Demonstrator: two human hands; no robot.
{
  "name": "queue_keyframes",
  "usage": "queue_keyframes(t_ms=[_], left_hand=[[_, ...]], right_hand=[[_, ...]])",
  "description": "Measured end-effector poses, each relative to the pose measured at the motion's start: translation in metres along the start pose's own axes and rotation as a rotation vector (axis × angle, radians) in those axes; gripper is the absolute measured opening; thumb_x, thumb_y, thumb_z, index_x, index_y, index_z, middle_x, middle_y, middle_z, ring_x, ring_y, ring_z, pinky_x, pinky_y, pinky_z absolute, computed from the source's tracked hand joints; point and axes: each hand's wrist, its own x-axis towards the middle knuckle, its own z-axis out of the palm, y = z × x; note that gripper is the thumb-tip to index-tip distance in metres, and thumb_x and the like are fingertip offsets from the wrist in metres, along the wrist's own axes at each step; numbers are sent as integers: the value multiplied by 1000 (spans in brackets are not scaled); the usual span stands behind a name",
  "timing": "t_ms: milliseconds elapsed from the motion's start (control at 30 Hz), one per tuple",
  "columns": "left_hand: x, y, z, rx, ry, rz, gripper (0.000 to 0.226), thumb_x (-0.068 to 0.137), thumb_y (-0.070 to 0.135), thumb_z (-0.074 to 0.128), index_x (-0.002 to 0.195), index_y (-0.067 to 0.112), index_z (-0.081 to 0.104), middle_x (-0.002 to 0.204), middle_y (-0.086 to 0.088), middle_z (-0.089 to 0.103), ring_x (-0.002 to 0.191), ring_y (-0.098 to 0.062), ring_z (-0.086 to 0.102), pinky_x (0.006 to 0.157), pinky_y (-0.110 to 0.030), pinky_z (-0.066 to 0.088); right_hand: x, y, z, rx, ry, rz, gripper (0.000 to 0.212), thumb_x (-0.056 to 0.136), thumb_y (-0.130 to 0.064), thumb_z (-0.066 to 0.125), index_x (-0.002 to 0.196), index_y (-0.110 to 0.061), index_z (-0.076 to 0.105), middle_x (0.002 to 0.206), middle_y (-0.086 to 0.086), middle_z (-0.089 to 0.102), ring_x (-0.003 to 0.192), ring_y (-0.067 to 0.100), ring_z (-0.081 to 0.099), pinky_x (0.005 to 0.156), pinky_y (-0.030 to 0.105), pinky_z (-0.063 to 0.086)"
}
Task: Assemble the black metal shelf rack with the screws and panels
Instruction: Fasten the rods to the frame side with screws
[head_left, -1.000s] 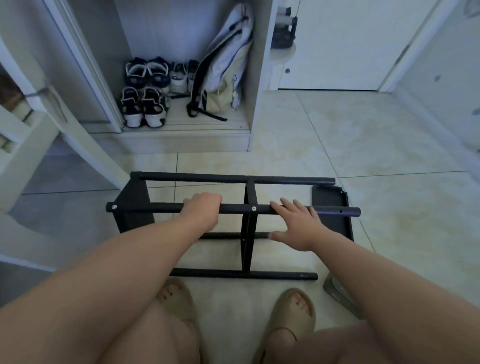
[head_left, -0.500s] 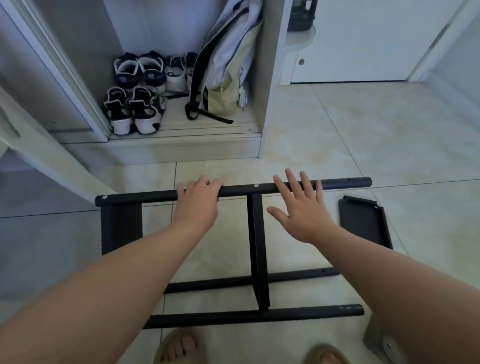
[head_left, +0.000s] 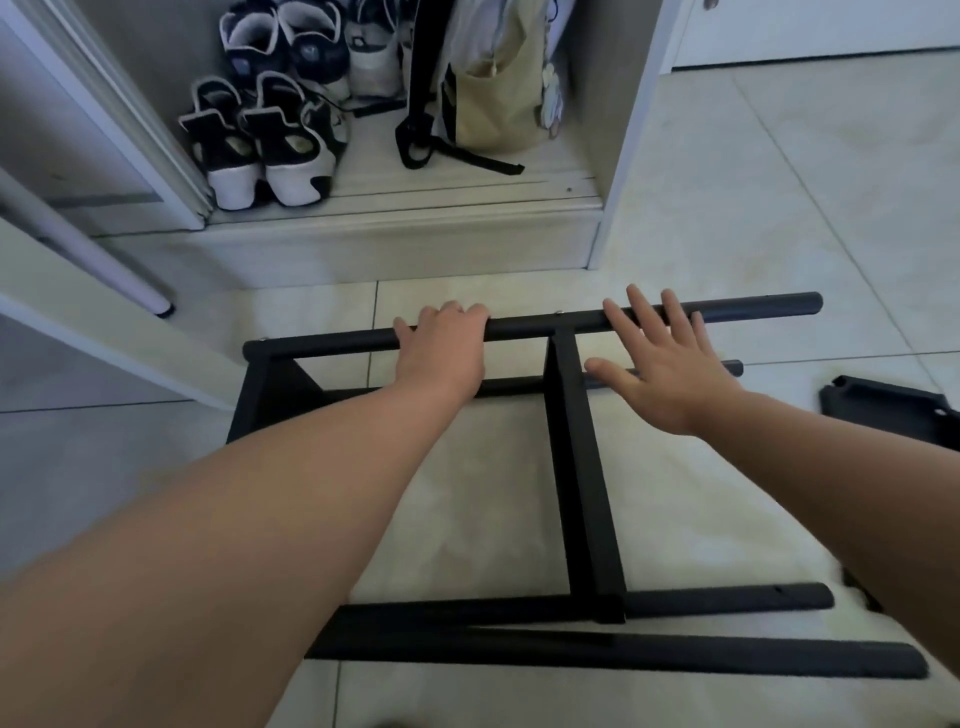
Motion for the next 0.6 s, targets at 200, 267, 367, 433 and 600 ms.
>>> queue_keyframes(t_ms=[200,267,367,433,600], left_hand=[[-16,2,-3,-59,58,16,29,99,14,53,127,21,55,124,-2,55,119,-29,48,111,-56,29],[-32,7,-6,-96,80,51,33,99,22,53,132,22,53,137,-1,51,125,-28,46,110,-50,33],[-62,19,-8,-241,-9,33,38,99,30,55,136,22,51,140,-3,51,123,-27,51,102,-42,43],[-84,28,-5,-376,-160,-32,42,98,36,57,137,19,52,138,-4,55,123,-25,53,101,-39,45],[-133,49,13,-646,-505,-133,48,98,53,51,125,15,63,125,-4,65,114,-25,61,94,-36,47]], right_hand=[[-31,-9,-10,50,1,-12,96,78,-83,2,162,-36,-6,169,-9,-19,154,25,-23,125,48,-7],[-52,-13,-15,54,9,-20,96,78,-83,2,162,-35,-5,169,-10,-19,154,24,-23,125,48,-6],[-88,-15,-23,67,3,-20,91,84,-79,8,162,-35,-3,169,-9,-17,155,24,-21,126,48,-4],[-111,-16,-23,77,-15,-25,85,89,-75,15,162,-34,-2,170,-9,-13,156,24,-18,127,47,-2],[-167,-15,-5,144,-140,-72,71,101,-62,35,162,-33,17,169,-7,20,156,19,13,124,39,15]])
